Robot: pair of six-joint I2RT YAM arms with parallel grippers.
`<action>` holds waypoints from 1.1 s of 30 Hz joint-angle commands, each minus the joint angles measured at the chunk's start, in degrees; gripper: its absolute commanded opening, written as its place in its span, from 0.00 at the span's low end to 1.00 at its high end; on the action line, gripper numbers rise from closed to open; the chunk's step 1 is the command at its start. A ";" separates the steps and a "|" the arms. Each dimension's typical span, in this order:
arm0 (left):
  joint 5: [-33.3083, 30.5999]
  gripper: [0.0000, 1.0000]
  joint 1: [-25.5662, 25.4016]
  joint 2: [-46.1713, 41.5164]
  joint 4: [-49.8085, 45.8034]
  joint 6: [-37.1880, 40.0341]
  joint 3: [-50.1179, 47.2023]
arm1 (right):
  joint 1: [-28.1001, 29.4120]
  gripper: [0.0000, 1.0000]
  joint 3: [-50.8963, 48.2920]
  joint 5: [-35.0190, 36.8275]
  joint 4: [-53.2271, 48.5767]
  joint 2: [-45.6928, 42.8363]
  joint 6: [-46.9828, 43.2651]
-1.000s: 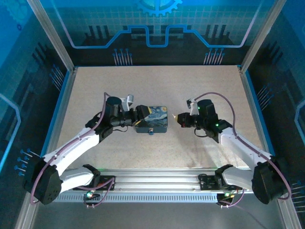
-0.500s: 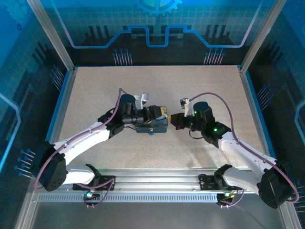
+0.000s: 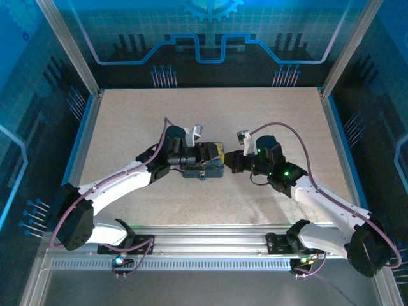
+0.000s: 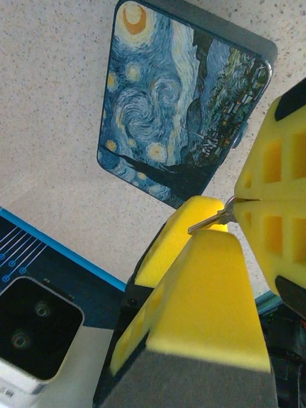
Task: Unlock the padlock with the key
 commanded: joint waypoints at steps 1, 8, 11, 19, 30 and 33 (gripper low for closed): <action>-0.70 0.36 -0.47 0.09 1.65 0.16 1.68 | 1.06 0.00 1.93 -0.05 0.92 0.45 0.00; -0.96 0.26 -0.47 -0.04 1.65 0.24 1.56 | 1.09 0.00 2.38 -0.38 0.36 0.93 -0.17; -1.15 0.22 -0.48 -0.21 1.57 0.45 1.48 | 1.23 0.00 2.45 -0.37 0.21 1.02 -0.26; -2.74 0.05 -0.40 -1.92 -1.02 3.32 1.55 | 1.06 0.00 2.40 0.01 -1.98 0.16 -2.09; -0.93 0.00 -0.33 -5.40 -4.82 11.98 3.02 | -4.78 0.26 0.77 -13.99 2.24 -2.63 -1.21; 0.79 0.00 -0.17 -6.89 -8.18 17.25 4.65 | -7.87 0.35 -0.35 -20.30 5.12 -4.08 0.15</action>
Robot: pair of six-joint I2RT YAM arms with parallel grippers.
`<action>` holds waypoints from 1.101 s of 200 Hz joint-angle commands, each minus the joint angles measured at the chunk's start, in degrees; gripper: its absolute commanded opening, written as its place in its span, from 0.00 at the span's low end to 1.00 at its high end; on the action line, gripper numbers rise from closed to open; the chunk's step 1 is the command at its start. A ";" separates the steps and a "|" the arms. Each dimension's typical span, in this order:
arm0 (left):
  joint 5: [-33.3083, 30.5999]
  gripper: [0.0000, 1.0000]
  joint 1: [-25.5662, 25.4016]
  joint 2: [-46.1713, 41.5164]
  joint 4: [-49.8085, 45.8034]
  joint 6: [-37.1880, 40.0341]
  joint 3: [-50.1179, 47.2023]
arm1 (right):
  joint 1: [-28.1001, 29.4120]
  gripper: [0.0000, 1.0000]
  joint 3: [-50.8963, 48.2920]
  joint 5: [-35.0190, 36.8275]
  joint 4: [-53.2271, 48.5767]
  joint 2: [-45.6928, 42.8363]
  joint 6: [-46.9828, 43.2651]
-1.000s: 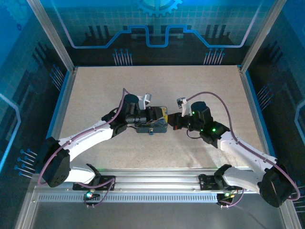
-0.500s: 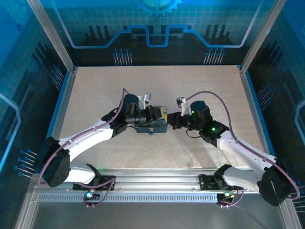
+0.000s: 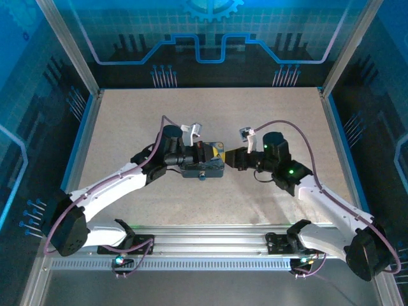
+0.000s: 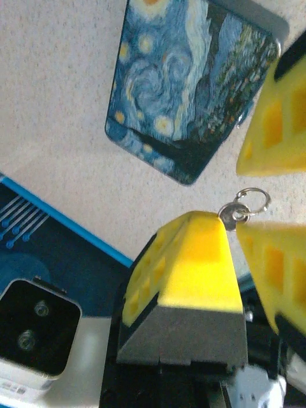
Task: Unlock the padlock with the key
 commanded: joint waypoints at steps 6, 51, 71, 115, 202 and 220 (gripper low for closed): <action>3.41 0.00 0.41 -3.81 -5.85 10.72 4.09 | -4.42 0.40 -1.65 -13.11 5.86 -3.04 1.37; 9.25 0.00 1.64 -6.65 -9.05 17.28 5.63 | -5.70 0.49 -2.51 -19.89 8.69 -4.48 1.63; 10.64 0.00 1.77 -7.13 -8.38 17.64 5.62 | -5.43 0.49 -2.95 -20.83 11.11 -4.14 2.84; 11.07 0.00 1.78 -6.73 -7.44 17.06 5.63 | -2.62 0.49 -2.19 -20.90 13.47 -1.85 3.07; 10.98 0.00 1.82 -6.53 -6.72 16.51 5.36 | 0.64 0.45 -0.36 -20.62 15.86 1.88 3.01; 10.96 0.00 1.77 -6.57 -6.64 16.33 5.36 | 1.04 0.44 -0.14 -20.61 16.25 2.42 3.01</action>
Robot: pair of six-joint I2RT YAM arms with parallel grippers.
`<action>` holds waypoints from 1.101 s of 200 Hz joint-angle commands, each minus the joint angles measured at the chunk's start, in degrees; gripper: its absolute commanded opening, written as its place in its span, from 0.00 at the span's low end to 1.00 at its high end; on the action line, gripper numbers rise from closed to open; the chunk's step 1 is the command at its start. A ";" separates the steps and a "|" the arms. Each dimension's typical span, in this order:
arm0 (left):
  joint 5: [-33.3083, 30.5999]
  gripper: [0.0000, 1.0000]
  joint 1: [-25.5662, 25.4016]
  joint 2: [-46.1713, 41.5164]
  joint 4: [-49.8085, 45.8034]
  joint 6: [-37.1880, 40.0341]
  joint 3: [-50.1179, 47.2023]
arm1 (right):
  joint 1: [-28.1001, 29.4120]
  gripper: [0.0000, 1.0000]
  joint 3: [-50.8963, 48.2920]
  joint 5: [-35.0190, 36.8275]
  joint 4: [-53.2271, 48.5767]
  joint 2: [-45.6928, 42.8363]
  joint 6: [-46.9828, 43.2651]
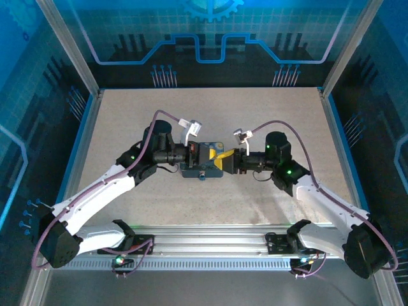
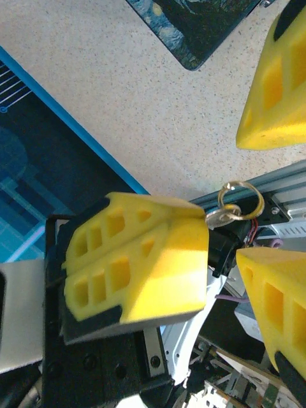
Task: Unlock the padlock with the key
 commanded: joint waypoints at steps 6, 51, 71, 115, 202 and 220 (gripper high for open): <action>1.47 0.00 0.40 -0.33 0.62 0.38 1.19 | 1.03 0.43 2.22 -0.85 3.03 0.48 0.23; 1.34 0.00 0.37 -0.47 0.28 0.46 1.01 | 1.05 0.37 1.96 0.83 3.11 0.00 0.23; 1.43 0.00 0.41 -0.41 0.21 0.57 0.92 | 1.04 0.33 2.08 1.09 3.12 -0.14 0.32; 1.38 0.00 0.38 -0.34 0.16 0.62 0.92 | 1.07 0.22 2.57 1.19 3.03 0.04 0.32; 1.05 0.05 0.66 -0.34 0.07 0.88 1.06 | 0.69 0.04 2.75 3.15 -1.36 -0.58 -1.46; 0.22 0.22 1.03 -0.63 -0.23 0.76 0.89 | 0.69 0.02 3.23 4.38 -4.45 -0.50 -2.84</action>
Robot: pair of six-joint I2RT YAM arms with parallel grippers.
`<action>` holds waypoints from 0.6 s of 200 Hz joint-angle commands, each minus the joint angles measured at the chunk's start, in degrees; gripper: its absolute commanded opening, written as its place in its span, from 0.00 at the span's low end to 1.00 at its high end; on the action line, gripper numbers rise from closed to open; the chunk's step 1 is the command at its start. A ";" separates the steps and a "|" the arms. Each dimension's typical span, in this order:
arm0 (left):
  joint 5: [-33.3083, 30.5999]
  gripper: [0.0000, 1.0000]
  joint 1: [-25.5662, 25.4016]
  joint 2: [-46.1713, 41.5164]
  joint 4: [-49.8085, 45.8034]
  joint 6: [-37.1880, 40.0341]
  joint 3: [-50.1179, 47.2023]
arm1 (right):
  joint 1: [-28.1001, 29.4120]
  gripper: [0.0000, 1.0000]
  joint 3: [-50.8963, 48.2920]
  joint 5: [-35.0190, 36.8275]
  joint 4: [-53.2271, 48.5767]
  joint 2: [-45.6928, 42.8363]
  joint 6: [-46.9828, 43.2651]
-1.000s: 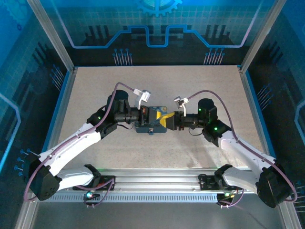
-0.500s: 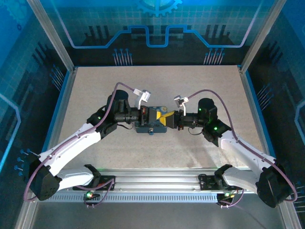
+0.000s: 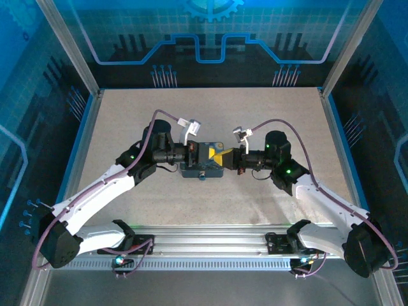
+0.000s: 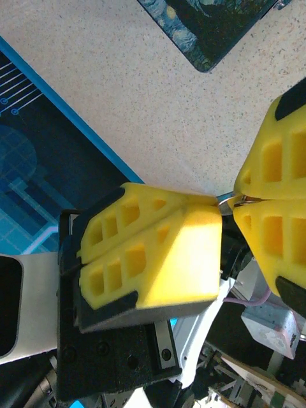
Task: Unlock the padlock with the key
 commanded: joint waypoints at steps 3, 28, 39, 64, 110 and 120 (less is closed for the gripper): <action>0.12 0.24 0.54 -0.74 -0.16 0.70 0.80 | 0.25 0.02 2.13 2.69 -5.31 -0.69 -2.89; -2.17 0.46 1.13 -1.76 -0.74 0.18 -0.24 | 0.27 0.01 2.94 5.62 -10.50 0.00 -4.98; -3.84 0.53 1.40 -2.49 -1.13 -0.05 -1.18 | 0.21 0.01 3.23 6.70 -12.47 0.63 -5.64; -8.23 0.62 1.64 -4.65 -2.21 -1.43 -4.60 | 0.28 0.01 3.20 8.55 -14.17 2.60 -5.94; -13.79 0.66 1.71 -7.49 -3.15 -5.59 -13.40 | 0.35 0.01 3.40 12.71 -15.55 7.40 -5.34; -14.10 0.66 1.71 -7.66 -2.86 -6.51 -15.34 | 0.33 0.00 3.56 13.61 -15.78 8.69 -4.91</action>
